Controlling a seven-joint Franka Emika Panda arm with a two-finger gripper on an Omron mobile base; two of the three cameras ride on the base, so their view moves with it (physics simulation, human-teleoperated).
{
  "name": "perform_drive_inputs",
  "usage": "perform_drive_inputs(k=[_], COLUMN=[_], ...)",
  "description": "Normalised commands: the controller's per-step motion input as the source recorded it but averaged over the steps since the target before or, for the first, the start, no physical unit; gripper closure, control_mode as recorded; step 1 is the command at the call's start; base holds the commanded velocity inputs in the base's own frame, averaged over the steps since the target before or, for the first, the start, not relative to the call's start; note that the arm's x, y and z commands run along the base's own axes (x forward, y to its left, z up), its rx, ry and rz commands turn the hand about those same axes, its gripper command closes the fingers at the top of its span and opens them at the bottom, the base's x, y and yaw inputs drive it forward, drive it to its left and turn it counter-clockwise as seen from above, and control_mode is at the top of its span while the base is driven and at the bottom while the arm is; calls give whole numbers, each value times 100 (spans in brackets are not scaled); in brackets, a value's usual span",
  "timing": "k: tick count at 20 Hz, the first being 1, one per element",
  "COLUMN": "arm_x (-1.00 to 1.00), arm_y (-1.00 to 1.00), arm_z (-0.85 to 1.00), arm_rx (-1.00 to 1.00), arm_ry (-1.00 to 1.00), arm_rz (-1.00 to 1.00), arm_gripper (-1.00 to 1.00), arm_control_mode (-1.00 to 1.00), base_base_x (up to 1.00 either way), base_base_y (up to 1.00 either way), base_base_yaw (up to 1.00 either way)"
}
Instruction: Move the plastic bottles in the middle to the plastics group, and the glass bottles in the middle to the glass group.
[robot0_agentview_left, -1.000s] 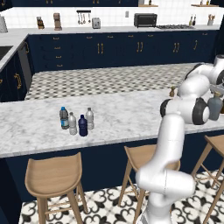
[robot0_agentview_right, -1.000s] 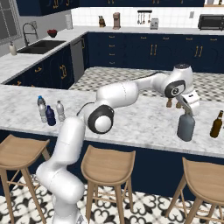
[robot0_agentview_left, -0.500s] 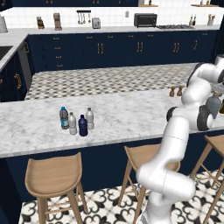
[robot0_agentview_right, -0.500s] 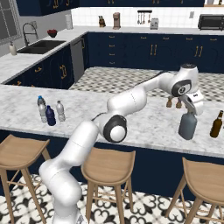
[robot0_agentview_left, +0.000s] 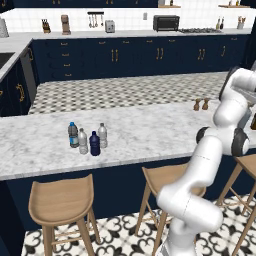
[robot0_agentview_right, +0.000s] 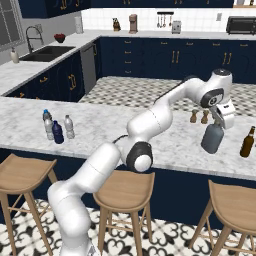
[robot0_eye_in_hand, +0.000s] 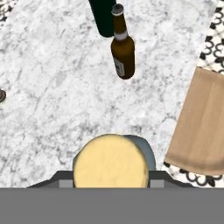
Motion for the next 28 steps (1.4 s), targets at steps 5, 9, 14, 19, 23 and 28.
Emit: perform_drive_inputs(k=[5,9,14,19,23,28], arm_x=[-71,-72,-8,-26,20,20], arm_y=[80,71,20,18,0,0], arm_z=[-84,-95,-84,-93,-16,-8], arm_rx=[-42,-45,-31,-32,-3,-5], arm_ry=[-36,-32,-29,-26,0,3], arm_rz=[0,0,0,6,0,0], arm_gripper=[100,100,100,100,100,100], arm_control_mode=[-100,-100,-100,-100,-100,-100], base_base_x=[0,0,0,0,0,0], base_base_y=[0,0,0,0,0,0], base_base_yaw=[0,0,0,0,0,0])
